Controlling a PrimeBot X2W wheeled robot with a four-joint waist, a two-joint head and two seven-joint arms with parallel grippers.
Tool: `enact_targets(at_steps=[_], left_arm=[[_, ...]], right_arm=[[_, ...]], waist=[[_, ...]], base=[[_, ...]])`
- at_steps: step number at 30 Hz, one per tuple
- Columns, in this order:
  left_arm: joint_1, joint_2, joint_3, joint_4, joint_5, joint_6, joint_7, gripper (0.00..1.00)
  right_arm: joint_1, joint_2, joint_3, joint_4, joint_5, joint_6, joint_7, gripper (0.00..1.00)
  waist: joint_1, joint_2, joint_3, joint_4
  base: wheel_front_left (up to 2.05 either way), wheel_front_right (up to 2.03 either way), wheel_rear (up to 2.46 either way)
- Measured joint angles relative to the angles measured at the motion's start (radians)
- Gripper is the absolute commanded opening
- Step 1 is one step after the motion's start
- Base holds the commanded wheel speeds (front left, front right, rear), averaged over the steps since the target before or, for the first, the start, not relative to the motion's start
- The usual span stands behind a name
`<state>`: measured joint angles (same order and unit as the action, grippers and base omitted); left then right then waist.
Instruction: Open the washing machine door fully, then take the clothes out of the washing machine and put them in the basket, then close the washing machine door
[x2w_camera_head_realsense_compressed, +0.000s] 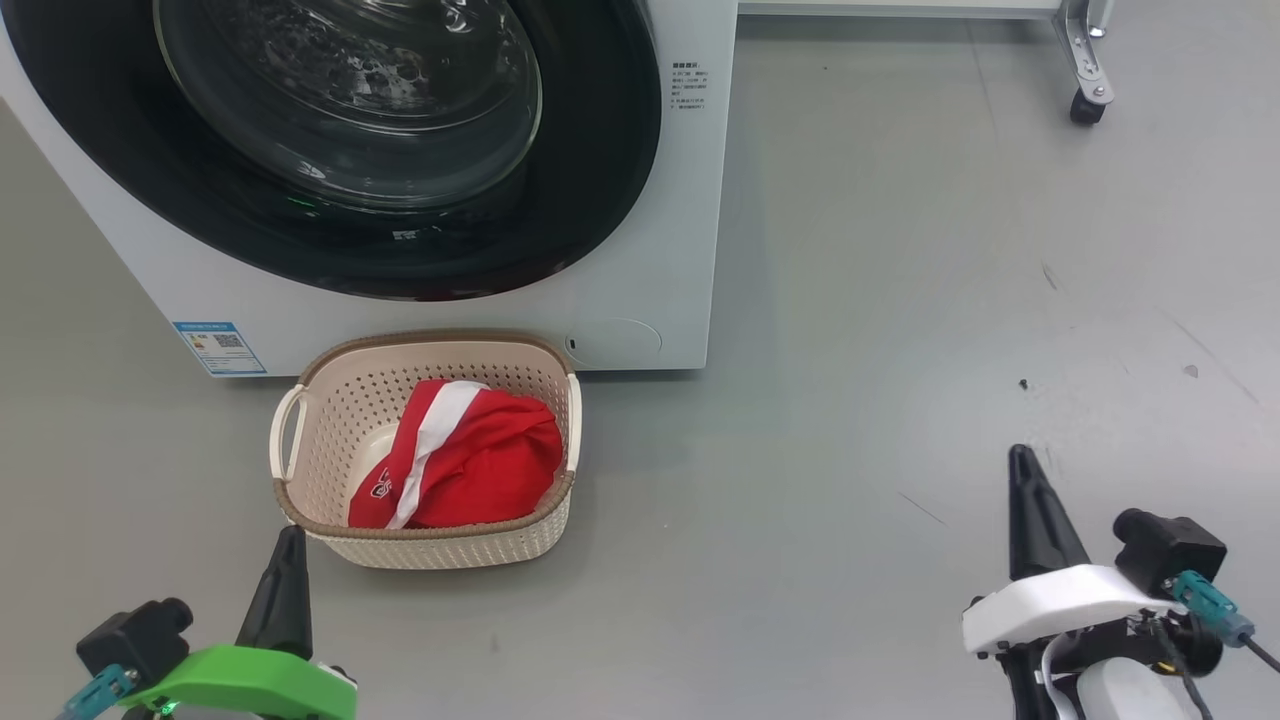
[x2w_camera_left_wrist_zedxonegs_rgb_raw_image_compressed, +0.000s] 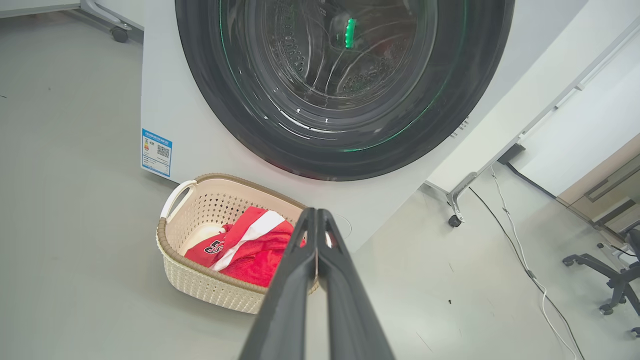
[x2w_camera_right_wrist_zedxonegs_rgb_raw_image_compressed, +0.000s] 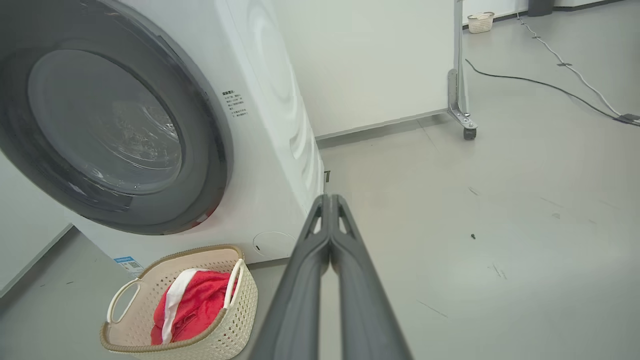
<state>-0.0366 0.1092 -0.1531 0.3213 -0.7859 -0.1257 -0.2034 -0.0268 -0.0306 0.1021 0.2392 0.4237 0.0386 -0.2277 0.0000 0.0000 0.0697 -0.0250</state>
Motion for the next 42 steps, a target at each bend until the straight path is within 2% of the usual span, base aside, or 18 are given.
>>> enact_targets(at_steps=[42], left_arm=[[-0.002,-0.024,0.097,-0.022,-0.394,0.0,0.142,0.0]], right_arm=[[-0.004,-0.017,-0.09,0.009,0.589,0.034,0.147,0.0]], waist=[[0.0001,0.0,-0.032,0.012]], base=[[0.0,0.0,0.0]])
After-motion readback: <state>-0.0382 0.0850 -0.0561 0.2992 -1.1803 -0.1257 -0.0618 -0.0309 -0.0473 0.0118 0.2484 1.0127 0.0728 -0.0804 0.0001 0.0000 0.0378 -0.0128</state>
